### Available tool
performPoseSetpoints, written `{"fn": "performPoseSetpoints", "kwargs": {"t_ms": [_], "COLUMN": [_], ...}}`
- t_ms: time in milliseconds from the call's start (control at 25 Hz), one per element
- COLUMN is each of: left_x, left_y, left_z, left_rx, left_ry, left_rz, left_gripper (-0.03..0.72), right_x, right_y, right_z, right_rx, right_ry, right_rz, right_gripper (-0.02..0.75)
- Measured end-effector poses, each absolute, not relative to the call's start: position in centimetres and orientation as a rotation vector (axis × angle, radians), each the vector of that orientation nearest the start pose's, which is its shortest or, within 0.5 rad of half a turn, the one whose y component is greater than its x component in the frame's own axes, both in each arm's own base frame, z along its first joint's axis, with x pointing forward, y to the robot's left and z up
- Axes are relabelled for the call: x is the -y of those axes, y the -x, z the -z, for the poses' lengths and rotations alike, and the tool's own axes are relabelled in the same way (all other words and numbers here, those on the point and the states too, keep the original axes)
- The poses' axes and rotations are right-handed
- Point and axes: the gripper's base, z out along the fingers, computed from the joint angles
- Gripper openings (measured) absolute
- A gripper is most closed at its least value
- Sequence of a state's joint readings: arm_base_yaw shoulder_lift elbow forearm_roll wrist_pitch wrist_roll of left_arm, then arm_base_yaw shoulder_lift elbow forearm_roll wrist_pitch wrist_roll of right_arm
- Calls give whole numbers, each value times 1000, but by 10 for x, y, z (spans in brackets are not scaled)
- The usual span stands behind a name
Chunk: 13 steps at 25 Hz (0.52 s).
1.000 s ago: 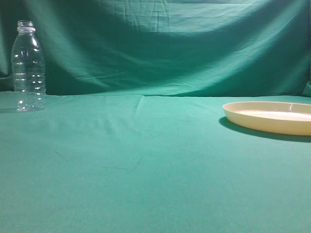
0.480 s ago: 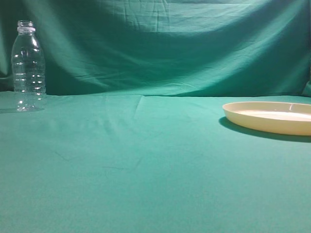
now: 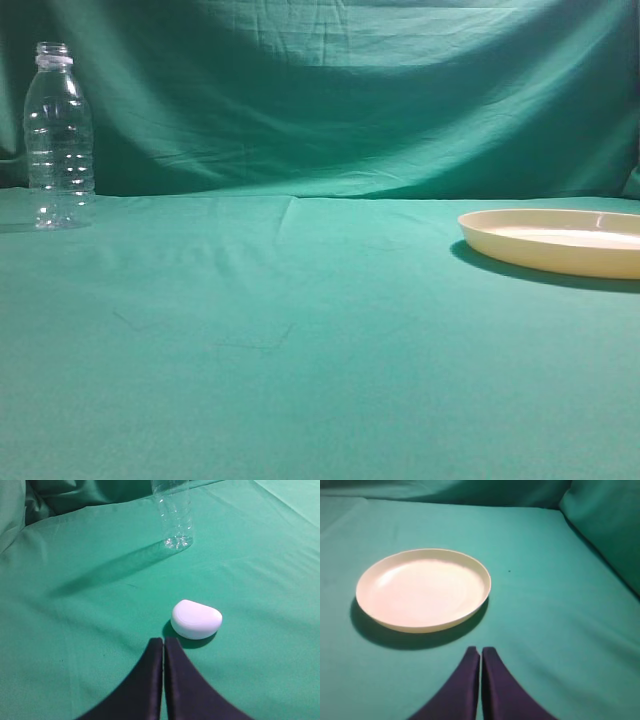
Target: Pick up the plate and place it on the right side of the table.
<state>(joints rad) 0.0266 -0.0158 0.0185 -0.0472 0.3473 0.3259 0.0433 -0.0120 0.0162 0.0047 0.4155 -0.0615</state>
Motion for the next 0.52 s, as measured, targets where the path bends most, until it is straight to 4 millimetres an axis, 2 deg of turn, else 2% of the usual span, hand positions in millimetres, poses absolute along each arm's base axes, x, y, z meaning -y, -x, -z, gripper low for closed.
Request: {"fn": "performPoseSetpoints", "kwargs": {"t_ms": [520], "left_x": [0], "left_y": [-53], "left_z": [-177], "left_rx": [-1821], "left_ry": [-245], "left_rz": [-202], "left_gripper": [0], "right_x": [-2], "right_y": [-52], "right_z": [-171], "right_rx": [-1888], "right_ry": [59], "right_rz": [-19], "right_gripper": [0]}}
